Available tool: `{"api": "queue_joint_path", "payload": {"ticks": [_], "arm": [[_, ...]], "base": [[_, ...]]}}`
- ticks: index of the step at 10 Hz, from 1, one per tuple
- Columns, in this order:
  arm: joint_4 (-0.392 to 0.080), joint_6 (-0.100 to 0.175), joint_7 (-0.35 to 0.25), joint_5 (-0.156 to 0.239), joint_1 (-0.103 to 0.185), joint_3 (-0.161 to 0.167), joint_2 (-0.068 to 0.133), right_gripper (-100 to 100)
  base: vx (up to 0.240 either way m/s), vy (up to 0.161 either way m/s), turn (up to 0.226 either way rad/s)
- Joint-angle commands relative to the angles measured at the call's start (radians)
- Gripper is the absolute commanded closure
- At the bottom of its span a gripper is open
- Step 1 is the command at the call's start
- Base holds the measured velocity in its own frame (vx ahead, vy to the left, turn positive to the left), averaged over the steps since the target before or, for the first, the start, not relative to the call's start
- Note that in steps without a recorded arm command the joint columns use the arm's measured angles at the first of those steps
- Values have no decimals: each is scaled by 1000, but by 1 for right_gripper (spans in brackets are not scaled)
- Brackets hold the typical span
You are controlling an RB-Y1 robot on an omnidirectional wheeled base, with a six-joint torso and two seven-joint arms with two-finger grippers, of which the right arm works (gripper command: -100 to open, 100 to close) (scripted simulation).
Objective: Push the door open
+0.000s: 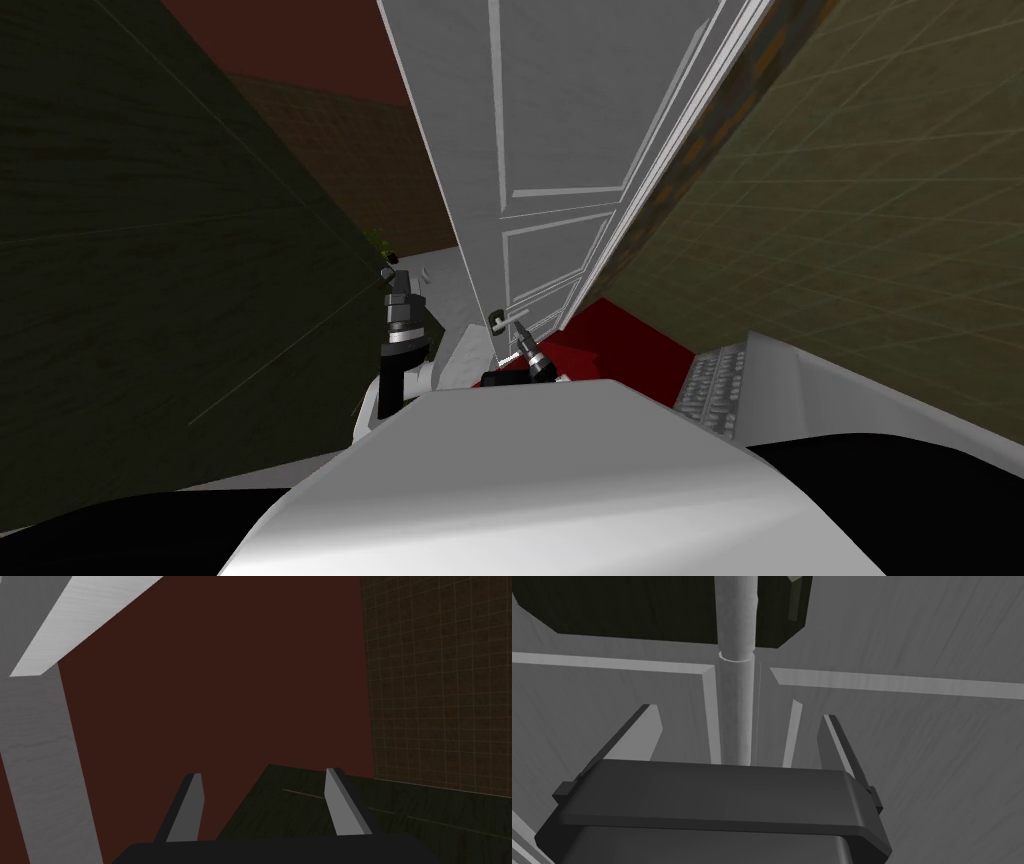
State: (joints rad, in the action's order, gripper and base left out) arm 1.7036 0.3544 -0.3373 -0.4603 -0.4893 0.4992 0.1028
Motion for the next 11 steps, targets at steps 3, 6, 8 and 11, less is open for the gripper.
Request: {"api": "queue_joint_path", "payload": {"ticks": [3, 6, 8, 11], "arm": [[-10, -11, 4, 3, 14, -3, -11, -100], [-10, -11, 4, 3, 14, -3, -11, 100], [-10, -11, 4, 3, 14, -3, -11, 100], [-16, -16, 9, 9, 24, -21, -15, 100]], "base": [[141, 78, 20], [-15, -7, 1], [0, 0, 0], [84, 75, -33]]}}
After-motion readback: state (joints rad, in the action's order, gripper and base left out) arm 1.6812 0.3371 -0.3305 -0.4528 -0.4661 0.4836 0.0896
